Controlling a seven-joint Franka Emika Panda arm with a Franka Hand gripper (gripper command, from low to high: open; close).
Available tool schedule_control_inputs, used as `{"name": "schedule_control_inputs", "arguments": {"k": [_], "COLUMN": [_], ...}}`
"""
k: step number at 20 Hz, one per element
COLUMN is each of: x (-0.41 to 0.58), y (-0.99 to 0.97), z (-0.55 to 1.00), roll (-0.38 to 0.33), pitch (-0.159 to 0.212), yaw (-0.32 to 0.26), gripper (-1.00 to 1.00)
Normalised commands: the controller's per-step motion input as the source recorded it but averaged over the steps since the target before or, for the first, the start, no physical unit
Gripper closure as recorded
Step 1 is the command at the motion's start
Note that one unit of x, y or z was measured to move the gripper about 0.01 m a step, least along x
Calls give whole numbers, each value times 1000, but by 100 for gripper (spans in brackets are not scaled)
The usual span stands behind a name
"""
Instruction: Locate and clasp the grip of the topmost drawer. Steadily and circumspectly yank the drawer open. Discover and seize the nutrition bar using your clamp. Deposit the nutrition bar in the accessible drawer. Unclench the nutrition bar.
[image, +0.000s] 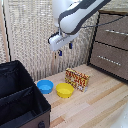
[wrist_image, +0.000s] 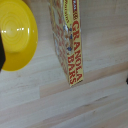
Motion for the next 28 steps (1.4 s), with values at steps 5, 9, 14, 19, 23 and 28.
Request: {"name": "schedule_control_inputs", "arguments": {"k": [5, 9, 14, 19, 23, 28], "x": [342, 219, 178, 67, 4, 0], "y": [102, 193, 198, 65, 10, 3], "z": [385, 403, 364, 62, 0, 0], "roll": [-292, -252, -274, -373, -375, -375], "pitch": [57, 113, 102, 25, 1, 0], "yaw": [-7, -10, 0, 38, 75, 92], "gripper": [-100, -100, -100, -100, -100, -100]}}
